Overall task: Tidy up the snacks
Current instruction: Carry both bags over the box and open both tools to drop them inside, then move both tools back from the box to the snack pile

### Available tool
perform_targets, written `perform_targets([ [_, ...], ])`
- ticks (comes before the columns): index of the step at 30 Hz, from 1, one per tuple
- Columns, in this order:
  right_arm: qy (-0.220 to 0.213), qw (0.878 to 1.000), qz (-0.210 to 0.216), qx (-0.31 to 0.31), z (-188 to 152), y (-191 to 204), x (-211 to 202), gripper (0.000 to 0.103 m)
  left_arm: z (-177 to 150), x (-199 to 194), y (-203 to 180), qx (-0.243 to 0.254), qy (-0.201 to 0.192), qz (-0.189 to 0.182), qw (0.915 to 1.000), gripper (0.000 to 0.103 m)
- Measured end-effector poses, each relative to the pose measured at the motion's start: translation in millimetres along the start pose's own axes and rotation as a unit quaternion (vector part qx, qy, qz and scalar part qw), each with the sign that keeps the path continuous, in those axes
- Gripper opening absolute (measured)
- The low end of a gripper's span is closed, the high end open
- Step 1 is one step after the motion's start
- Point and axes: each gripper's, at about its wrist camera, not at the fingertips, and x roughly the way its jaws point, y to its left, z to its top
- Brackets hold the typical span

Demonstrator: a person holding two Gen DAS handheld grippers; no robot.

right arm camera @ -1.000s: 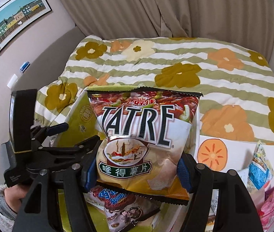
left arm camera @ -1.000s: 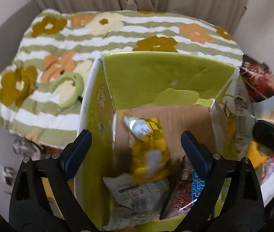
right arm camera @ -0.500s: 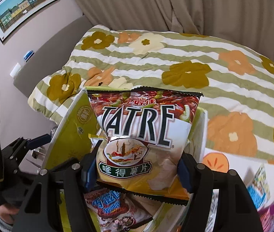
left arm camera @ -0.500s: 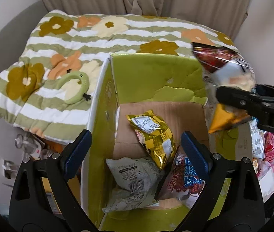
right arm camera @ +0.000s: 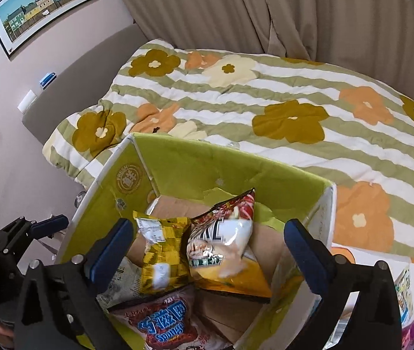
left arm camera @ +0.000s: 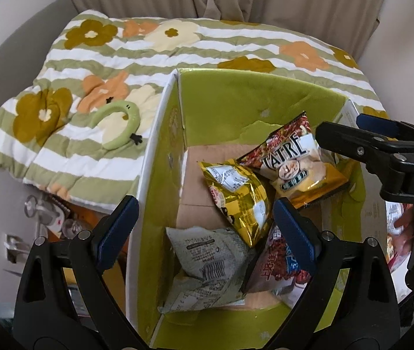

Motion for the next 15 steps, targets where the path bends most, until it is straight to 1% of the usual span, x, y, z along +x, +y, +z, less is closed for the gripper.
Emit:
perform_targets([
  [2, 0.007, 1.000, 0.004, 0.006, -4, -2, -3, 0.103, -4, -3, 0, -0.001, -0.002, -0.002, 1.0000, 0.093],
  [5, 0.005, 1.000, 0.004, 0.012, -8, -1, -11, 0.103, -9, -11, -1, 0.000, -0.009, -0.001, 1.0000, 0.093],
  [8, -0.008, 1.000, -0.003, 0.011, -11, 4, -27, 0.103, -14, -27, -1, 0.001, -0.021, 0.002, 0.9998, 0.093],
  [15, -0.041, 0.999, -0.008, 0.007, -22, 23, -72, 0.103, -31, -76, -5, 0.005, -0.061, 0.006, 0.9981, 0.093],
])
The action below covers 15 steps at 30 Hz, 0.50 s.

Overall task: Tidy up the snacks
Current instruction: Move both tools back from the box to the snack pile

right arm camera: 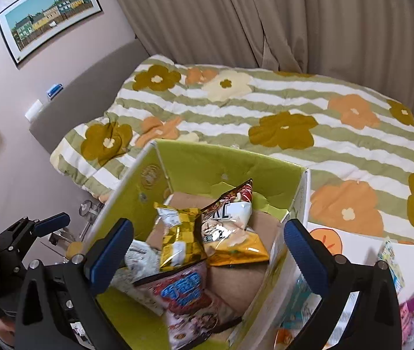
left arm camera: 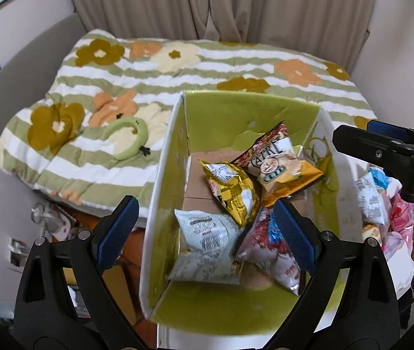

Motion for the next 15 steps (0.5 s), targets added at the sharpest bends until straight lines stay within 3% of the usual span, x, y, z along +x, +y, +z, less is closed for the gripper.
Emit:
perform_targets([
  [10, -0.047, 0.998, -0.040, 0.015, -33, 10, -82, 0.103, -25, -62, -27, 0.029, -0.050, -0.019, 0.9981, 0.093],
  [15, -0.076, 0.995, -0.062, 0.035, -62, -6, -127, 0.103, -37, -83, -58, 0.045, -0.066, -0.052, 0.9954, 0.093],
])
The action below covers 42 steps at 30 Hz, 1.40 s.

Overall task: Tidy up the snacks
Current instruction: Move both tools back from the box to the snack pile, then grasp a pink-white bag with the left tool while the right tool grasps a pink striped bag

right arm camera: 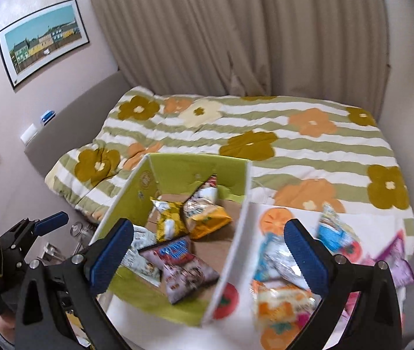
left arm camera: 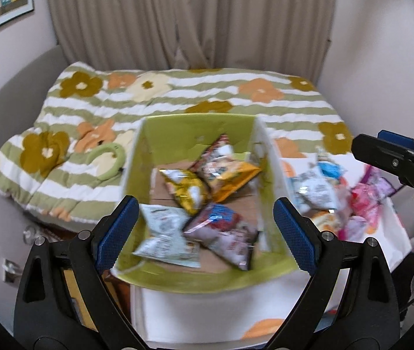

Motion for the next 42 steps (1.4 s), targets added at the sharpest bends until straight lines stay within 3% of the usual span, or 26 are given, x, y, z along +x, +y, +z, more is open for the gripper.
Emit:
perform_targets([
  [9, -0.028, 0.999, -0.033, 0.027, -30, -80, -63, 0.103, -12, -10, -93, 0.014, -0.006, -0.030, 0.9994, 0.093],
  [19, -0.007, 0.999, -0.022, 0.029, -61, -181, -94, 0.103, -42, 14, -202, -0.008, 0.039, -0.058, 0.9975, 0.093],
  [24, 0.015, 1.000, 0.001, 0.026, -81, -224, -83, 0.103, -74, 46, -243, -0.022, 0.082, -0.072, 0.9938, 0.093],
  [29, 0.054, 0.998, 0.019, 0.030, -100, -254, -53, 0.103, -100, 81, -261, -0.044, 0.115, -0.099, 0.9874, 0.093],
  [42, 0.110, 0.993, 0.044, 0.027, -129, -269, 26, 0.098, -135, 168, -288, -0.046, 0.141, -0.141, 0.9788, 0.093],
])
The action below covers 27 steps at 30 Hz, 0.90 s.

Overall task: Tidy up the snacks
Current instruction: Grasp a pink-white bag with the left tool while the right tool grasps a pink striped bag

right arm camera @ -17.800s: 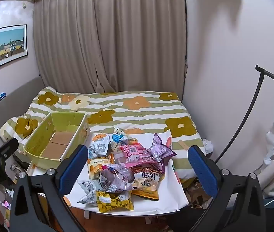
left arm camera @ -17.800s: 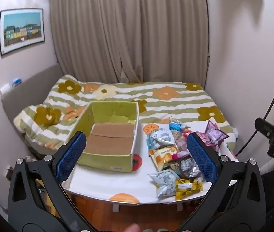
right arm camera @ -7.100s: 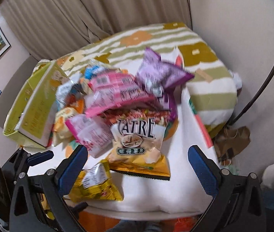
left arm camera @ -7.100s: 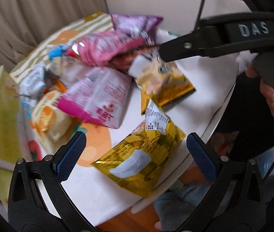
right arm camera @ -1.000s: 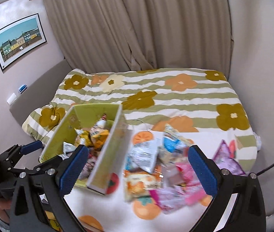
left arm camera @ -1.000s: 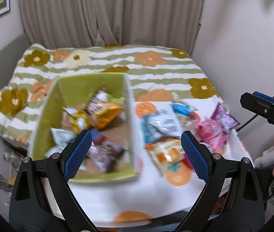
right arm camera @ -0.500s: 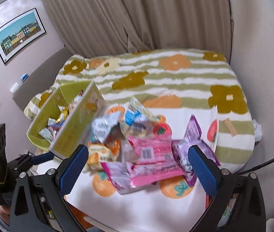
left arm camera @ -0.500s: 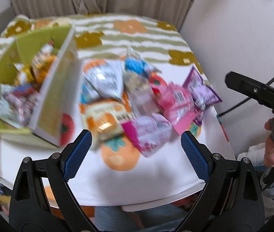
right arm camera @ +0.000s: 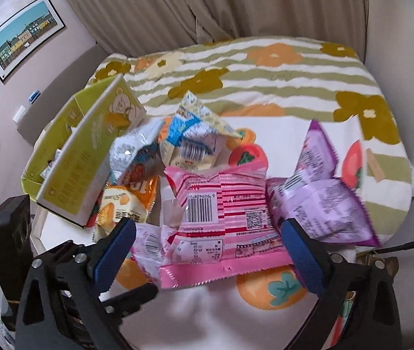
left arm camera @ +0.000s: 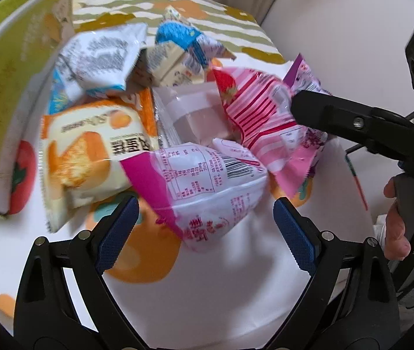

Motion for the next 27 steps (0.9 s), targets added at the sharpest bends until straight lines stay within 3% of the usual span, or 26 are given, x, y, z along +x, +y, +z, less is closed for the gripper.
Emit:
perform_targets([
  [10, 0.031, 0.999, -0.010, 0.001, -4, -9, 35, 0.095, 9, 29, -5, 0.013, -0.001, -0.021, 0.9997, 0.089],
  [12, 0.043, 0.999, -0.013, 0.007, -6, -13, 41, 0.086, 11, 32, -6, 0.018, 0.003, -0.028, 0.9995, 0.081],
  [14, 0.051, 0.999, -0.009, 0.014, -8, -17, 45, 0.084, 11, 35, -8, 0.025, 0.007, -0.031, 0.9992, 0.076],
  [17, 0.052, 0.998, -0.005, 0.018, -10, -19, 45, 0.084, 12, 37, -12, 0.034, 0.011, -0.044, 0.9984, 0.061],
  [24, 0.059, 0.998, -0.001, 0.018, -11, -19, 49, 0.084, 11, 38, -22, 0.052, 0.012, -0.046, 0.9975, 0.047],
  [27, 0.062, 0.998, 0.004, 0.023, -10, -20, 53, 0.084, 7, 36, -26, 0.059, 0.014, -0.042, 0.9973, 0.045],
])
